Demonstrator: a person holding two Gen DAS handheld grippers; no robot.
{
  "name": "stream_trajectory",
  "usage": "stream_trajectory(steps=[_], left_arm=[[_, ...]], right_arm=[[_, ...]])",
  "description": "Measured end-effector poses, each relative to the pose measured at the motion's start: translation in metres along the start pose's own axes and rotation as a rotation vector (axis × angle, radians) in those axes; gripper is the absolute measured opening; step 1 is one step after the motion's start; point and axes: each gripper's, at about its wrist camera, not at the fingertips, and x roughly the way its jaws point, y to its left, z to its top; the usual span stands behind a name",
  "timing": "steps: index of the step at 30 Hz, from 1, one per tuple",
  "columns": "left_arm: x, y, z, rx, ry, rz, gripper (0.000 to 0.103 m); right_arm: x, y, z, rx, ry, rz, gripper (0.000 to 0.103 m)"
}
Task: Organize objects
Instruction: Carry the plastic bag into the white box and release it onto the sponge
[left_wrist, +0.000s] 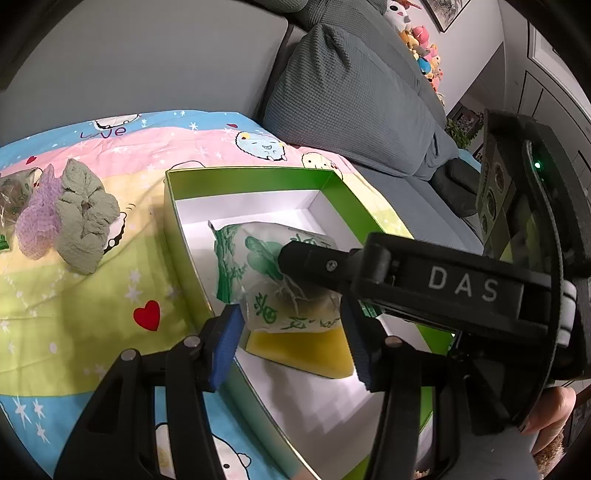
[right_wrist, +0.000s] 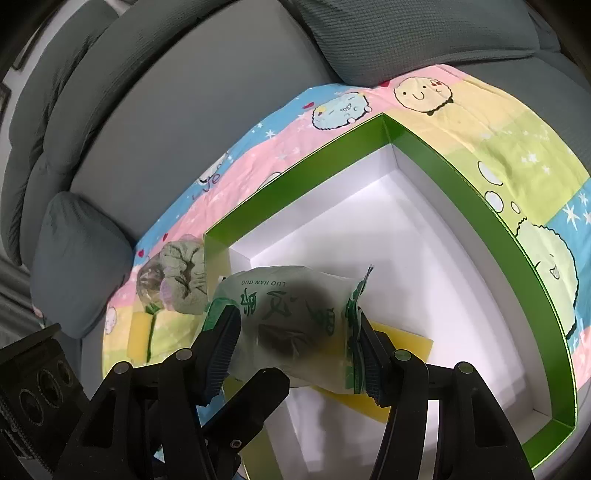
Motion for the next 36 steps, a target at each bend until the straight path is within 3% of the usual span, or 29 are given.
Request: stream_trajectory(steps=[18,23,26,29,36], left_arm=[[-0.008,-0.002,-0.001,-0.007,-0.016,0.005,0.052],[-0.026,-0.003,0.001,0.002,-0.057,0.012,0.054],[-0.042,-0.002,0.002,0.001,-0.092,0.006,0.06],[-0.058,0.003,0.002,-0.007,-0.131,0.015,0.063],[-0.09,0.025,0.002,-0.061,-0.194,0.049,0.074]], right_arm=[[-0.005,0.003,-0.001,-0.008,-0.021,0.003,0.061],[-0.015,0.003,0.0,0.004,-0.065,-0.013,0.061],[-0.021,0.003,0.001,0.013,-0.092,-0.008,0.061],[-0.026,0.004,0.001,0.011,-0.117,-0.012,0.07],[-0.034,0.012,0.0,-0.008,-0.159,0.002,0.073]])
